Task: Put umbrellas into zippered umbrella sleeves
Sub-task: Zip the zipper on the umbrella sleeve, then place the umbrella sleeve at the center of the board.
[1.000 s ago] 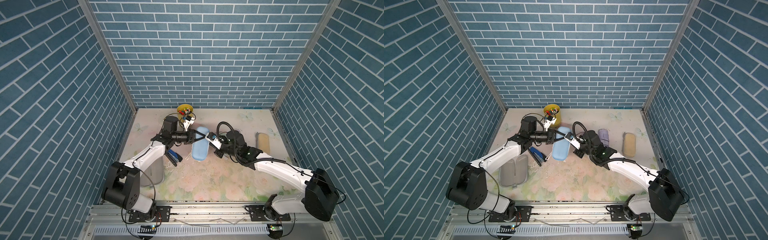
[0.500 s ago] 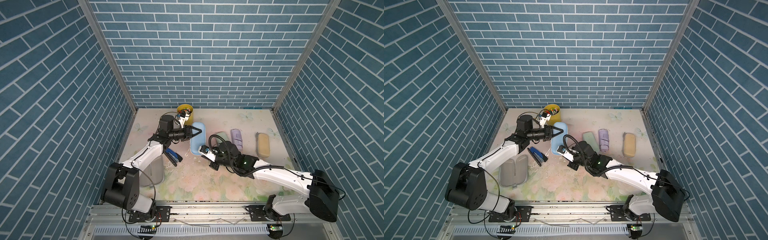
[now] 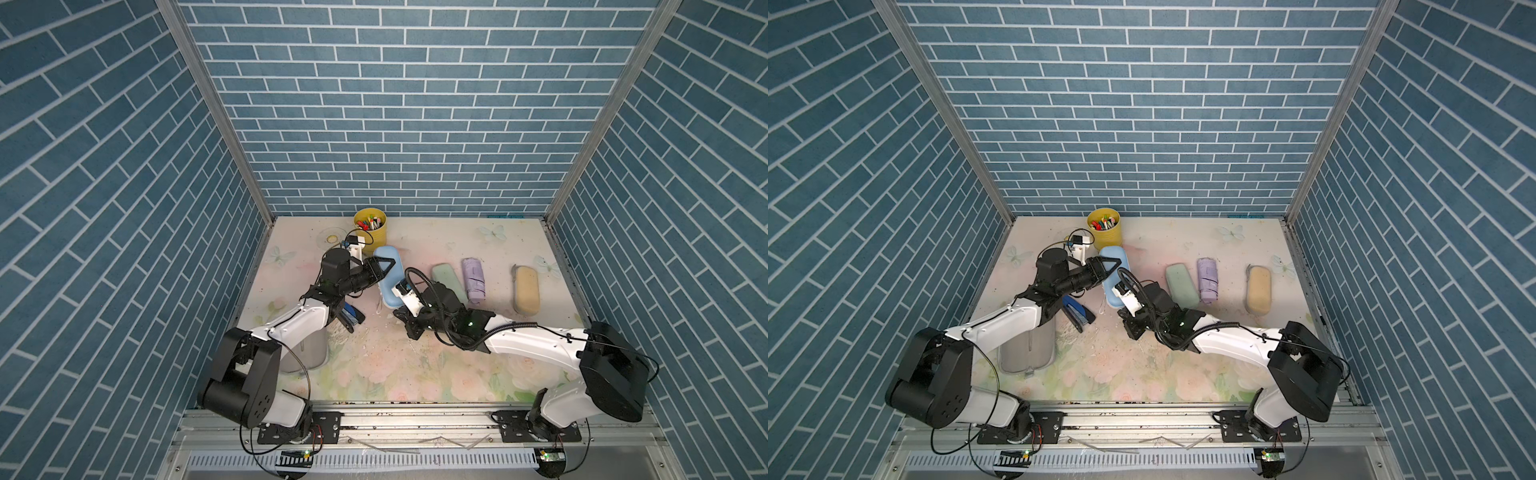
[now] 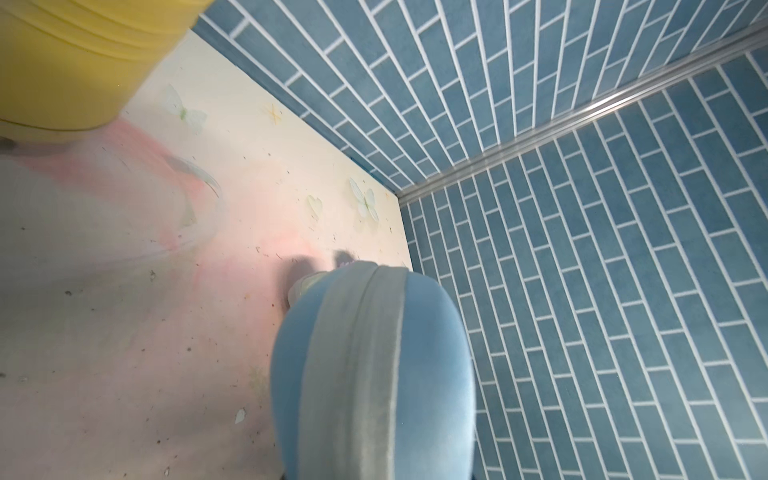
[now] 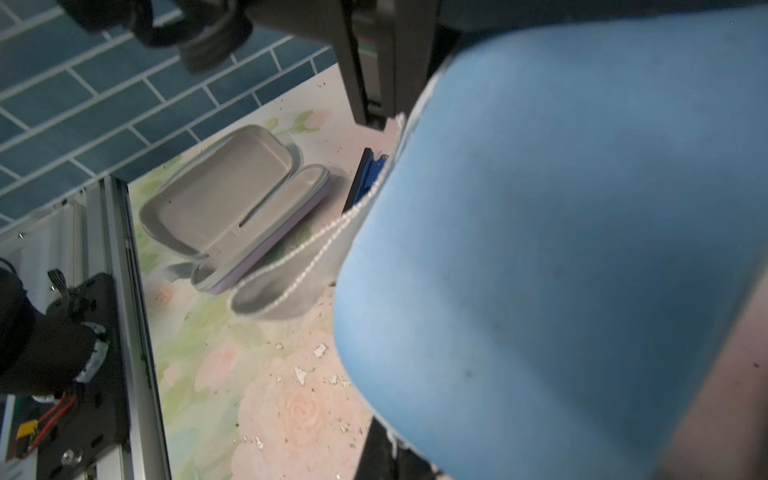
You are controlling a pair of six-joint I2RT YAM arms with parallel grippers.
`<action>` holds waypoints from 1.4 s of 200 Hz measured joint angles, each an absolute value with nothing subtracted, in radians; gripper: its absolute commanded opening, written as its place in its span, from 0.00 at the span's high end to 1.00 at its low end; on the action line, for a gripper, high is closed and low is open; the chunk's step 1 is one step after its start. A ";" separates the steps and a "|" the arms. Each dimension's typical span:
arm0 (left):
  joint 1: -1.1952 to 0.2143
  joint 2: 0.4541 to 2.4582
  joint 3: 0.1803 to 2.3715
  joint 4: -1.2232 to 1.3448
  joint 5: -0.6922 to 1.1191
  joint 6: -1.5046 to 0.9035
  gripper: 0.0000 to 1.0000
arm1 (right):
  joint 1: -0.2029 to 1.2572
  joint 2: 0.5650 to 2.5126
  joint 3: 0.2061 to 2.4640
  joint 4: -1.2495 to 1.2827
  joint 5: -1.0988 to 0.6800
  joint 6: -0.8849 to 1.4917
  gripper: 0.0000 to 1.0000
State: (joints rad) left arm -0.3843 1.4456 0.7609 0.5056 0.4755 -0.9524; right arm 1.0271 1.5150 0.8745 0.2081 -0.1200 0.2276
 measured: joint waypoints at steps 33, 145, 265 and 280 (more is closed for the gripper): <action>-0.430 1.446 0.704 0.624 0.310 -0.982 1.00 | 1.031 1.541 0.873 0.278 -0.106 0.360 1.00; -0.549 1.494 0.588 0.919 0.056 -0.971 1.00 | 1.021 1.589 0.860 0.383 -0.105 0.611 0.75; -0.618 2.068 1.018 0.565 0.535 -0.976 0.55 | 0.478 1.438 1.063 -0.329 -0.036 0.496 0.40; -0.629 2.109 1.091 0.521 0.545 -0.955 0.31 | 0.478 1.476 1.085 -0.378 -0.035 0.496 0.40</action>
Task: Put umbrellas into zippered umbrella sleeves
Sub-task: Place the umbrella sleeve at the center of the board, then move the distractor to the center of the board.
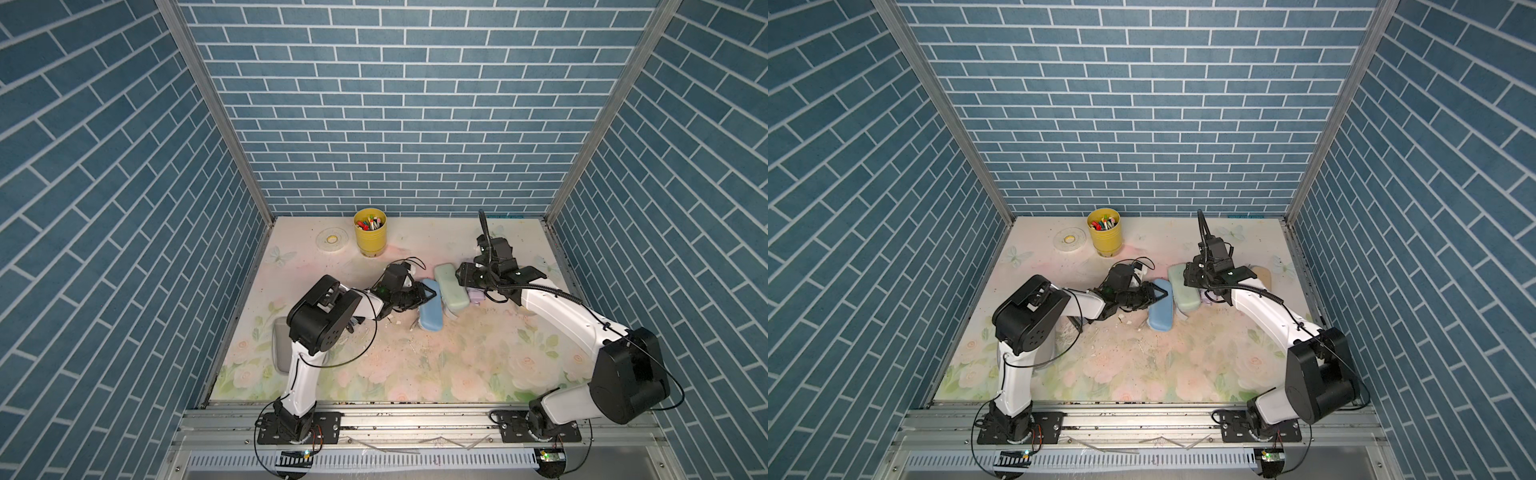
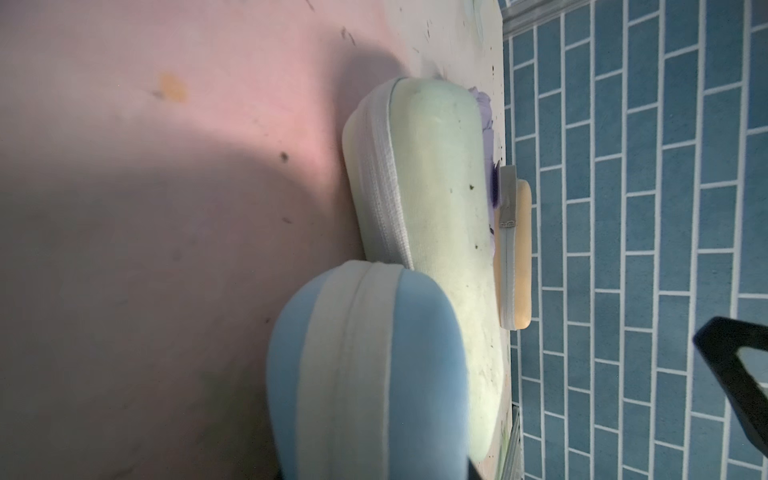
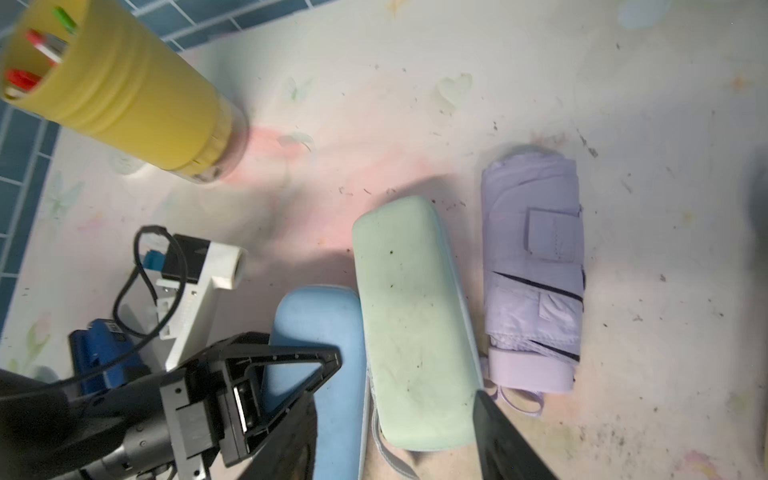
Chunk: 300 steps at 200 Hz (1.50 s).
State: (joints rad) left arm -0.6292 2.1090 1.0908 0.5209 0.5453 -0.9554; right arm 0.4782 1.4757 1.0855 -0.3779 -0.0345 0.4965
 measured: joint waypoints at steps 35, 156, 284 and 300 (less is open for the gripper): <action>-0.624 2.100 1.236 0.306 0.506 -0.794 0.01 | 0.513 1.513 1.087 -0.422 -0.041 0.513 0.39; -0.185 1.253 1.071 -0.355 0.223 -0.448 0.01 | 0.910 1.798 1.305 -0.368 -0.064 0.595 0.38; 0.165 1.024 0.919 -0.776 0.250 -0.424 0.30 | 1.081 2.370 1.910 -0.468 -0.213 0.543 0.62; 0.165 1.009 0.898 -0.793 0.248 -0.435 0.31 | 1.074 2.442 2.023 -0.487 -0.220 0.555 0.66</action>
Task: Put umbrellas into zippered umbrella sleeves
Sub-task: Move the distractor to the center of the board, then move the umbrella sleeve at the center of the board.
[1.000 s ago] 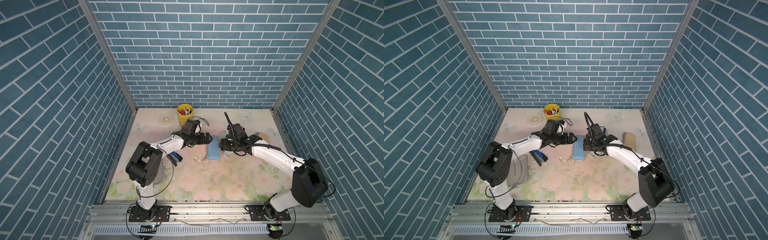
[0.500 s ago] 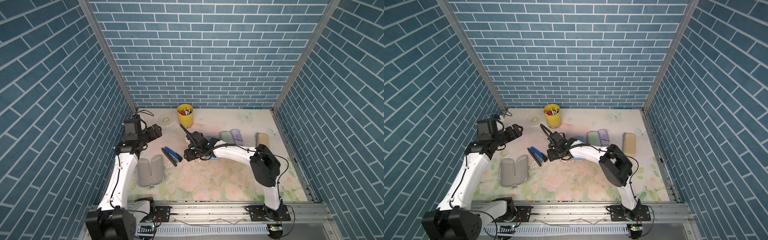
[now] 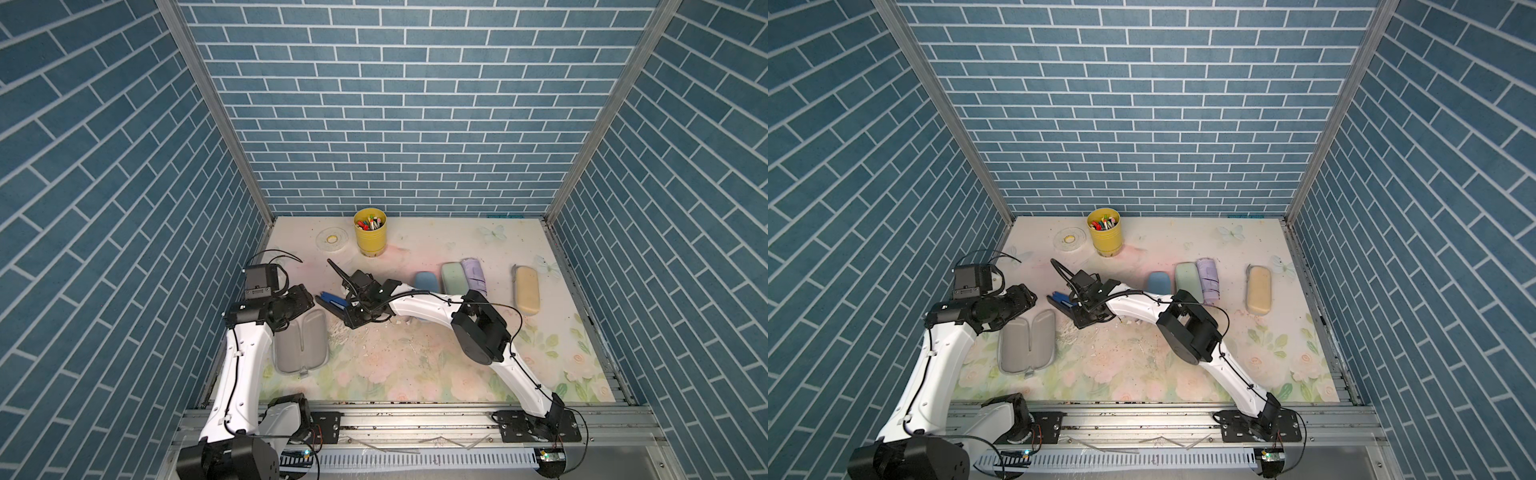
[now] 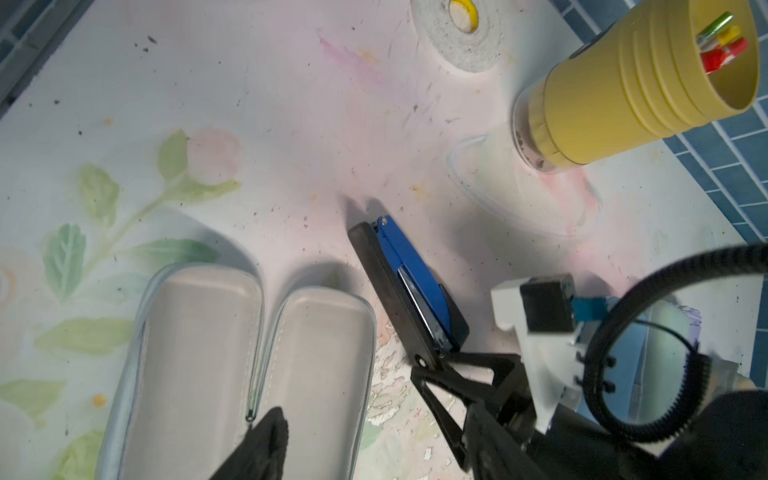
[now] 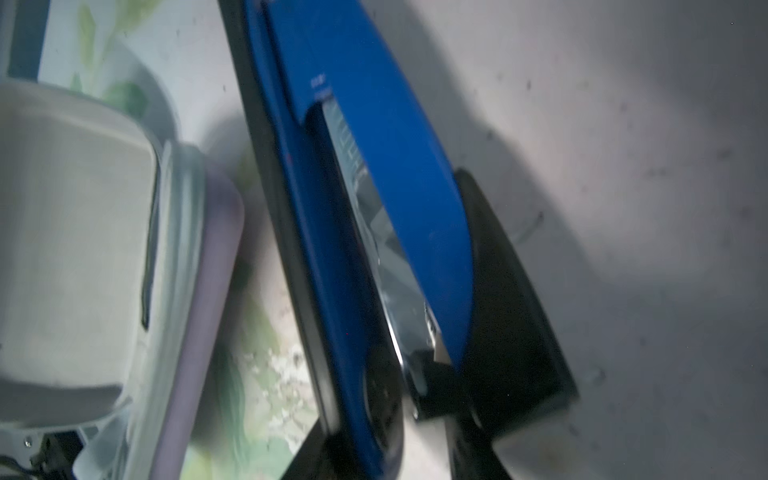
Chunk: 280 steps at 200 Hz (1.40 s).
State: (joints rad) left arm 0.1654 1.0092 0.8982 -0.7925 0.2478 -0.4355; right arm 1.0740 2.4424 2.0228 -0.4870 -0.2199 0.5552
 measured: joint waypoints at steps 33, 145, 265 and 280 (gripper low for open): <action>0.165 0.990 0.846 -0.792 0.251 -0.469 0.32 | 1.054 2.618 2.305 -0.501 -0.214 0.603 0.65; -0.204 1.305 0.673 -0.715 0.053 -0.591 0.63 | 0.870 2.027 1.625 -0.398 -0.260 0.558 0.52; -0.770 1.663 1.002 -0.429 0.113 -0.837 0.85 | 0.338 1.752 1.277 -0.588 0.168 0.419 0.33; -0.775 1.687 1.007 -0.407 0.150 -0.856 0.57 | 0.309 1.784 1.302 -0.587 0.159 0.410 0.32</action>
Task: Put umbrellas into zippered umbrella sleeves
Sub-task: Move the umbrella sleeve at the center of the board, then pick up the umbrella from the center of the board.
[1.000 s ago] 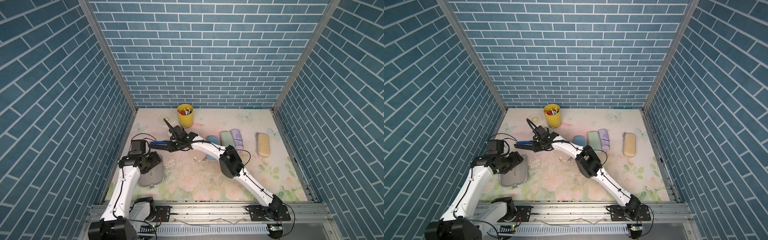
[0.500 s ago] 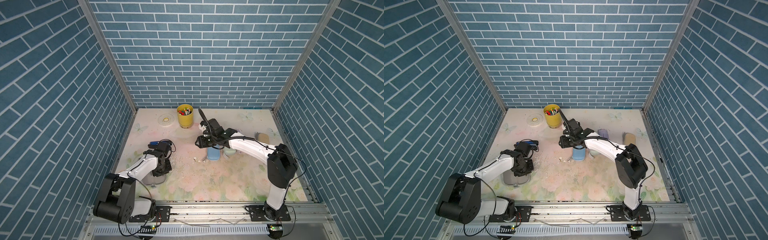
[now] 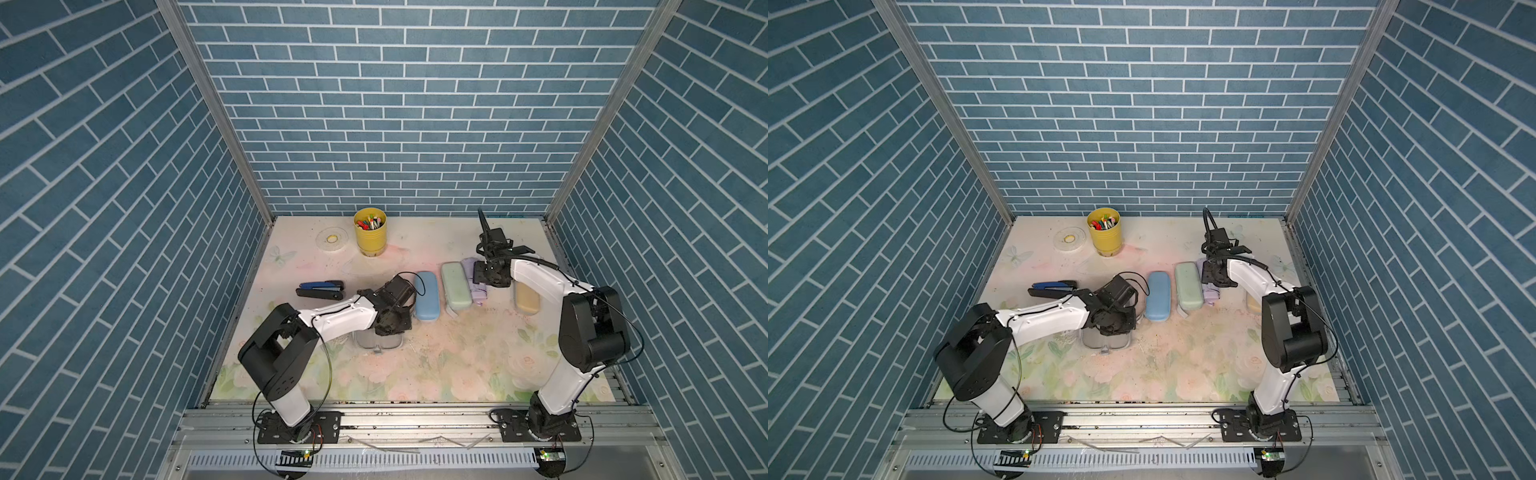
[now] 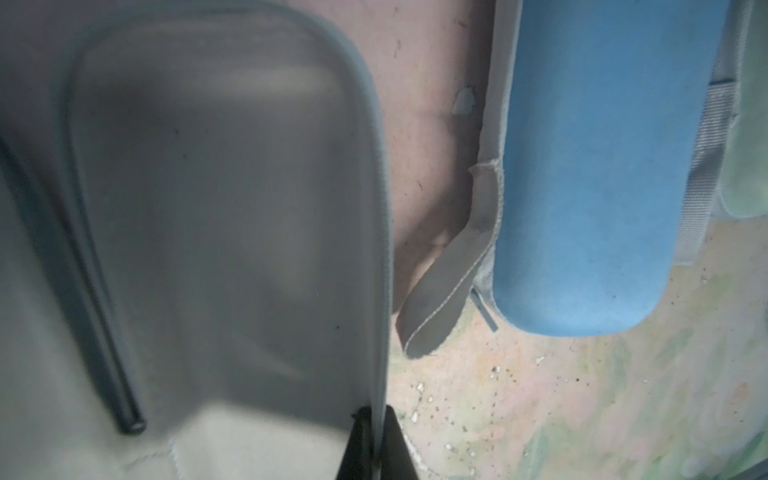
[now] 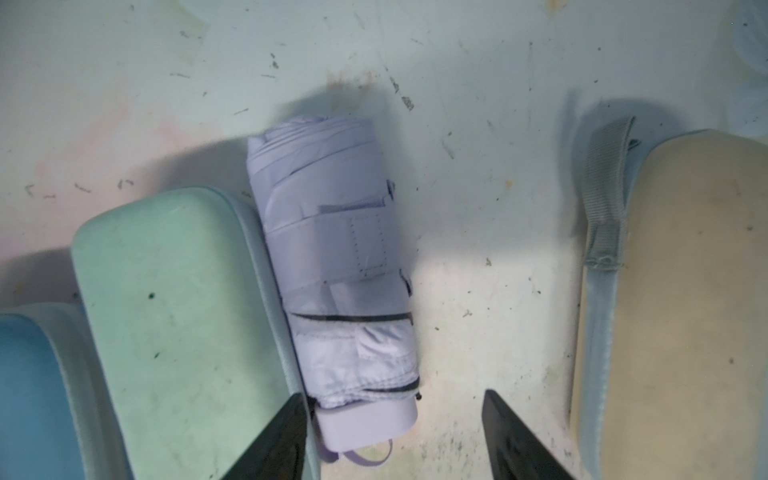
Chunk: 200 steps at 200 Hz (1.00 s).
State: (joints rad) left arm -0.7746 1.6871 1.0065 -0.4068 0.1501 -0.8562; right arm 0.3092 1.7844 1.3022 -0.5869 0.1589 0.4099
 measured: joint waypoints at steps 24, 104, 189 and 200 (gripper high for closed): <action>-0.767 1.657 1.037 -0.434 0.200 -0.850 0.33 | 0.286 1.862 1.359 -0.586 0.132 0.393 0.31; -0.339 1.261 0.930 -0.577 0.257 -0.619 0.26 | 0.283 2.118 1.634 -0.617 0.072 0.362 0.29; -0.305 1.386 0.739 -0.436 0.403 -0.624 0.43 | 0.267 2.220 1.766 -0.686 -0.002 0.330 0.61; -0.305 1.390 0.737 -0.413 0.418 -0.630 0.47 | 0.265 2.220 1.768 -0.692 -0.003 0.331 0.62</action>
